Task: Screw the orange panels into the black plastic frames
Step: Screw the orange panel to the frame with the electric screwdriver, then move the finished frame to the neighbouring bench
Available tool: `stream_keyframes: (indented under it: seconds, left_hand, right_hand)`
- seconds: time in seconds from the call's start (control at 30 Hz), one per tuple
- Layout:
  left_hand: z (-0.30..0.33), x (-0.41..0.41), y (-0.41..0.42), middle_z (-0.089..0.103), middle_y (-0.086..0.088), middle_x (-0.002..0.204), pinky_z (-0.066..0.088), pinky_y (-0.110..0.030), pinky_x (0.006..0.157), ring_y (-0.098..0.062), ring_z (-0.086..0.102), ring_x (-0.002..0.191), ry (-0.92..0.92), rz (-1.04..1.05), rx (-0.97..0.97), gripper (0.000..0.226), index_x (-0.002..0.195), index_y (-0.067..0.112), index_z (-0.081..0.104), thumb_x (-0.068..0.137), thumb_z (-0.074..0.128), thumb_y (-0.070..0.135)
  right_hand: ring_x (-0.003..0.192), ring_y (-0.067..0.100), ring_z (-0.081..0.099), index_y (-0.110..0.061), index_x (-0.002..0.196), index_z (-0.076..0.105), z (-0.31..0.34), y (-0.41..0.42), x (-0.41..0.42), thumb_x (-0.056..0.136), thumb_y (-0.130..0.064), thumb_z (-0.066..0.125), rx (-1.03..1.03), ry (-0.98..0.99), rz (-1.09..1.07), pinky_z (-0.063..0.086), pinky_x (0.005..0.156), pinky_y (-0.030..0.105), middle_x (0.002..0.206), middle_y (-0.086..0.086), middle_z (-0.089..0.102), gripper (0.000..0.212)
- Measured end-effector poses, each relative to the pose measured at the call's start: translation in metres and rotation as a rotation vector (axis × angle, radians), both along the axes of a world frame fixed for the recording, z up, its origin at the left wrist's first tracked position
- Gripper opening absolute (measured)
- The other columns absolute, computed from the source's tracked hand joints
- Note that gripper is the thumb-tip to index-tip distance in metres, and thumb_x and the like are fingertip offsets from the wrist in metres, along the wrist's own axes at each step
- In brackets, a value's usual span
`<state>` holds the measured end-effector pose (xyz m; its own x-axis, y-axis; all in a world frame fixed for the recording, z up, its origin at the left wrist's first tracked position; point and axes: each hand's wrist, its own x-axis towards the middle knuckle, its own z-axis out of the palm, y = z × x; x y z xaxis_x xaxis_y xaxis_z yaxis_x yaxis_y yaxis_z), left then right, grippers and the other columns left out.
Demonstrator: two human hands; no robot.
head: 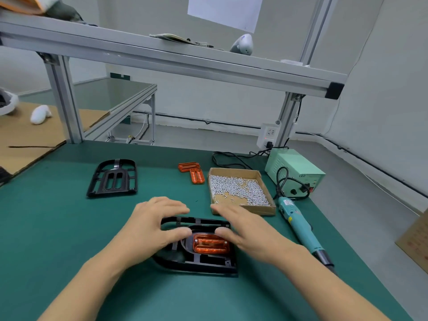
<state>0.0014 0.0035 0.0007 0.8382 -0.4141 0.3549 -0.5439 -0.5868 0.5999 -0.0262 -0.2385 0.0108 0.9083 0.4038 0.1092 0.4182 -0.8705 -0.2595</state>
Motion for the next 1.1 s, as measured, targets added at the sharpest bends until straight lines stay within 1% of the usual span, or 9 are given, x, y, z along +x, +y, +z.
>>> stream_keyframes:
  seconds: [0.07, 0.13, 0.2, 0.27, 0.43, 0.6, 0.8, 0.97, 1.1]
  left_hand:
    - [-0.001, -0.012, 0.012, 0.042, 0.040, 0.125, 0.015, -0.032, 0.115, 0.011, 0.025, 0.131, 0.040, -0.041, 0.025, 0.060, 0.118, 0.048, 0.055, 0.064, 0.076, 0.060]
    - [-0.005, -0.022, 0.019, 0.029, 0.044, 0.132, 0.002, -0.024, 0.115, 0.019, 0.006, 0.133, 0.076, -0.073, 0.100, 0.070, 0.122, 0.057, 0.039, 0.063, 0.077, 0.060]
    - [-0.010, -0.028, 0.023, 0.016, 0.045, 0.137, -0.007, -0.022, 0.113, 0.020, -0.006, 0.133, 0.101, -0.074, 0.170, 0.078, 0.127, 0.058, 0.030, 0.064, 0.077, 0.059]
    - [-0.014, -0.031, 0.023, 0.010, 0.042, 0.141, -0.012, -0.023, 0.113, 0.017, -0.009, 0.134, 0.110, -0.041, 0.217, 0.084, 0.134, 0.055, 0.027, 0.065, 0.076, 0.058]
    - [-0.026, -0.031, 0.019, 0.008, 0.035, 0.145, -0.010, -0.028, 0.114, 0.006, -0.005, 0.140, 0.092, 0.058, 0.268, 0.081, 0.142, 0.047, 0.028, 0.073, 0.070, 0.058]
    - [-0.032, -0.029, 0.021, 0.013, 0.027, 0.151, -0.005, -0.029, 0.114, 0.001, 0.002, 0.142, 0.078, 0.145, 0.255, 0.075, 0.142, 0.044, 0.031, 0.077, 0.066, 0.057]
    - [-0.034, -0.032, 0.031, 0.033, 0.011, 0.149, 0.012, -0.027, 0.113, -0.009, 0.021, 0.139, 0.134, 0.465, 0.241, 0.070, 0.148, 0.031, 0.023, 0.089, 0.054, 0.052]
    - [-0.031, -0.042, 0.019, 0.046, 0.010, 0.133, 0.015, -0.028, 0.111, -0.010, 0.032, 0.131, 0.183, 0.575, 0.185, 0.050, 0.143, 0.027, 0.030, 0.097, 0.042, 0.040]
    - [-0.026, -0.051, 0.006, 0.035, 0.006, 0.146, 0.005, -0.031, 0.115, -0.012, 0.021, 0.139, 0.345, 0.577, -0.008, 0.054, 0.149, 0.021, 0.020, 0.100, 0.035, 0.038]
  right_hand:
    - [0.141, 0.007, 0.025, -0.026, 0.153, 0.023, -0.007, 0.005, 0.006, 0.101, -0.042, 0.042, -0.025, 0.032, 0.037, 0.020, 0.113, 0.021, 0.155, -0.008, 0.030, 0.057]
    - [0.142, 0.007, 0.023, -0.026, 0.153, 0.020, -0.011, 0.006, 0.010, 0.101, -0.043, 0.041, -0.053, 0.055, 0.052, 0.017, 0.113, 0.019, 0.157, -0.007, 0.027, 0.058]
    - [0.142, 0.007, 0.023, -0.026, 0.154, 0.020, -0.015, 0.007, 0.013, 0.101, -0.045, 0.040, -0.074, 0.076, 0.060, 0.018, 0.113, 0.019, 0.157, -0.007, 0.027, 0.059]
    - [0.142, 0.007, 0.025, -0.026, 0.153, 0.020, -0.018, 0.008, 0.014, 0.101, -0.046, 0.040, -0.090, 0.096, 0.064, 0.021, 0.113, 0.021, 0.156, -0.008, 0.028, 0.059]
    - [0.138, 0.009, 0.030, -0.027, 0.153, 0.022, -0.021, 0.010, 0.017, 0.101, -0.045, 0.041, -0.090, 0.109, 0.039, 0.026, 0.112, 0.025, 0.153, -0.009, 0.034, 0.058]
    - [0.126, 0.012, 0.040, -0.026, 0.151, 0.028, -0.019, 0.014, 0.021, 0.099, -0.044, 0.046, -0.092, 0.091, -0.007, 0.033, 0.102, 0.025, 0.136, -0.006, 0.046, 0.058]
    - [0.106, 0.010, 0.052, -0.030, 0.139, 0.045, -0.018, 0.027, 0.023, 0.094, -0.042, 0.057, 0.187, 0.232, -0.074, 0.040, 0.093, 0.024, 0.111, -0.005, 0.052, 0.048]
    - [0.115, 0.012, 0.050, -0.026, 0.135, 0.050, -0.016, 0.042, 0.026, 0.098, -0.031, 0.054, 0.294, 0.241, -0.092, 0.037, 0.098, 0.024, 0.123, -0.002, 0.056, 0.037]
    - [0.114, 0.004, 0.043, -0.018, 0.143, 0.042, -0.015, 0.057, 0.029, 0.100, -0.023, 0.051, 0.403, 0.232, -0.097, 0.030, 0.093, 0.015, 0.131, -0.005, 0.050, 0.044]
